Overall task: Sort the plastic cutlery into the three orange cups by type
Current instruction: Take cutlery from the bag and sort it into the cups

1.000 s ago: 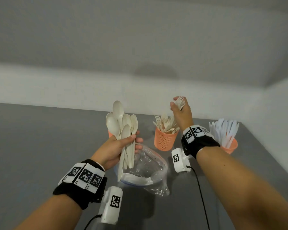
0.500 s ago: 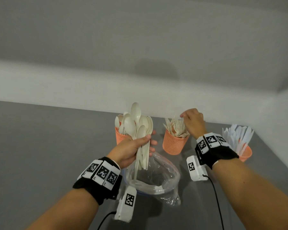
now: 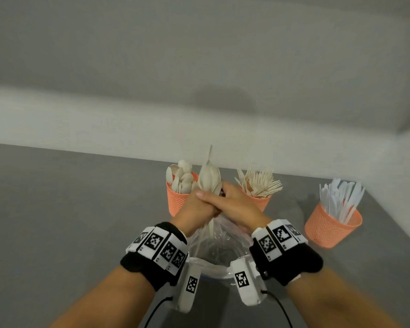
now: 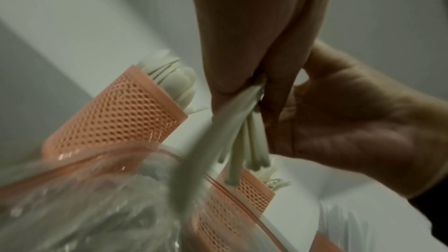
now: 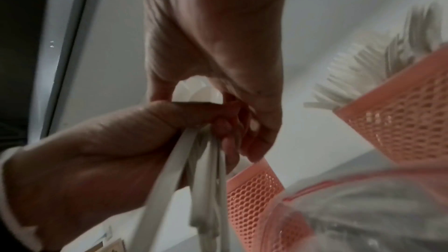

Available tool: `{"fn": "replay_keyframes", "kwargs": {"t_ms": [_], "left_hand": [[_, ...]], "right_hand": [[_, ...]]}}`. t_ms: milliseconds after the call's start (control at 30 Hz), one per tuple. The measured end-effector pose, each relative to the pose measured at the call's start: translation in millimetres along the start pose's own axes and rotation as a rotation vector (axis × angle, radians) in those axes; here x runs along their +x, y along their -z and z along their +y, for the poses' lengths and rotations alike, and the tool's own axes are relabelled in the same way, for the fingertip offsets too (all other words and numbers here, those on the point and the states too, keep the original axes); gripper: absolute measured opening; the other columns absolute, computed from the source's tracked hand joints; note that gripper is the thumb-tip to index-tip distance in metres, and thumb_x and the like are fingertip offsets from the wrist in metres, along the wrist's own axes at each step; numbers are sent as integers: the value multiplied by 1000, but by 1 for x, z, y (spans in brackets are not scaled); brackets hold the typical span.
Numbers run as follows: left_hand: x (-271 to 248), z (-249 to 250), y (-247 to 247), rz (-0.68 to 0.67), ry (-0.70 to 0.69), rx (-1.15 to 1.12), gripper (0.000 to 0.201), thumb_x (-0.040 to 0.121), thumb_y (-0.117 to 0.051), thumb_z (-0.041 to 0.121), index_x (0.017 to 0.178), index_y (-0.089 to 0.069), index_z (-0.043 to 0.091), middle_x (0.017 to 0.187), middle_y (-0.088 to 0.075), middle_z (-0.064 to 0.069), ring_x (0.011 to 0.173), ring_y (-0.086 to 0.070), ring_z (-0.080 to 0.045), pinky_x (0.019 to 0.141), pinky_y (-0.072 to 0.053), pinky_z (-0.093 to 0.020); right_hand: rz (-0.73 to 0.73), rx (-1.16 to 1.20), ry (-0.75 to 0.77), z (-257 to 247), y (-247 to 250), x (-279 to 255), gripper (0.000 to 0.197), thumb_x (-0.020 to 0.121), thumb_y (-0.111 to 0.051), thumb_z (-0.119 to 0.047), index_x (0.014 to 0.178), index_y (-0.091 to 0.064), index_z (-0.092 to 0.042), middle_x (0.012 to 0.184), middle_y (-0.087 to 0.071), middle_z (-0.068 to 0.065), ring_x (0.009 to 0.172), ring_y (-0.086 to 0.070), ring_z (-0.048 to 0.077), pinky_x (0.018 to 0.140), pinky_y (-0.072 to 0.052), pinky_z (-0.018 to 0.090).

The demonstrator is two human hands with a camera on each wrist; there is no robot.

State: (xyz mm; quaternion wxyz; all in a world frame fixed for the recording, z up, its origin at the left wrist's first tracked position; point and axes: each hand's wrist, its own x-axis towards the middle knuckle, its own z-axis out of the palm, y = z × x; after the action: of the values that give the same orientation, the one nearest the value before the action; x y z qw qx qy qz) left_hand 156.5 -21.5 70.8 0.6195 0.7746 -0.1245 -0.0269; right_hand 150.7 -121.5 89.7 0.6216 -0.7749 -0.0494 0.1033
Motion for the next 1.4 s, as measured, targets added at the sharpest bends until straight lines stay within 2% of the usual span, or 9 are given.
{"fn": "replay_keyframes", "kwargs": {"t_ms": [100, 167, 367, 433, 533, 733, 867, 1067, 1400], "left_hand": [[-2, -1, 6, -9, -38, 80, 37, 73, -65, -3, 105, -59, 14, 91, -64, 5, 84, -60, -1, 68, -44, -8], [-2, -4, 7, -12, -50, 114, 51, 73, -69, 2, 119, -51, 16, 102, -64, -1, 89, -62, -10, 74, -48, -17], [-6, -3, 3, 5, -47, 31, 35, 76, -69, 5, 94, -51, 29, 74, -58, 2, 42, -55, -4, 42, -47, -20], [-3, -7, 3, 97, -30, 98, 30, 79, -68, 8, 101, -53, 20, 75, -58, 1, 47, -55, -5, 41, -43, -14], [0, -15, 4, 242, -21, 193, 32, 78, -66, 9, 104, -48, 15, 84, -57, 2, 66, -55, -6, 46, -41, -7], [4, -18, -9, 278, -91, 167, 33, 81, -64, 8, 111, -49, 10, 90, -59, 6, 78, -57, -4, 62, -43, -5], [7, -24, -15, 256, -117, 133, 38, 79, -66, 14, 114, -51, 14, 99, -64, 0, 91, -63, -14, 78, -53, -30], [2, -22, -14, 331, -122, 132, 28, 88, -56, 8, 114, -45, 6, 87, -48, 7, 72, -49, -3, 60, -39, -5], [4, -20, -20, 274, -151, 52, 24, 89, -57, 17, 107, -42, 24, 79, -51, 9, 68, -53, -14, 62, -44, -30]], "right_hand": [[33, 195, -26, 2, -1, 4, 14, 91, -54, -18, 103, -59, -20, 100, -68, 1, 95, -64, 12, 73, -52, 22], [40, 357, -60, 3, 2, 4, 13, 92, -50, -13, 96, -60, -21, 90, -69, 0, 86, -65, 12, 71, -53, 25], [-45, 485, -93, 6, 9, 6, 31, 93, -46, -9, 124, -50, -4, 92, -69, 10, 73, -68, 19, 51, -52, 32], [126, 276, 9, 8, 10, 9, 38, 88, -55, -10, 125, -46, -12, 109, -64, 8, 90, -64, 17, 71, -52, 29], [532, 37, 281, 4, 7, 9, 32, 81, -67, -11, 107, -50, -15, 90, -55, 1, 77, -52, 8, 72, -45, 19], [499, -306, 408, -1, -4, 6, 10, 80, -69, -13, 79, -66, -4, 75, -56, 7, 60, -45, 4, 61, -39, 12], [552, -184, 510, -17, 3, -2, 5, 89, -56, -9, 84, -56, -8, 81, -57, 13, 65, -51, 10, 63, -45, 20], [839, 41, 676, -47, 72, -17, 17, 95, -46, -10, 84, -47, -22, 76, -54, -6, 64, -56, 4, 59, -48, 20], [786, -763, 153, 33, 100, 27, 23, 83, -65, -25, 96, -72, -7, 116, -53, 9, 114, -39, 29, 94, -33, 36]]}}
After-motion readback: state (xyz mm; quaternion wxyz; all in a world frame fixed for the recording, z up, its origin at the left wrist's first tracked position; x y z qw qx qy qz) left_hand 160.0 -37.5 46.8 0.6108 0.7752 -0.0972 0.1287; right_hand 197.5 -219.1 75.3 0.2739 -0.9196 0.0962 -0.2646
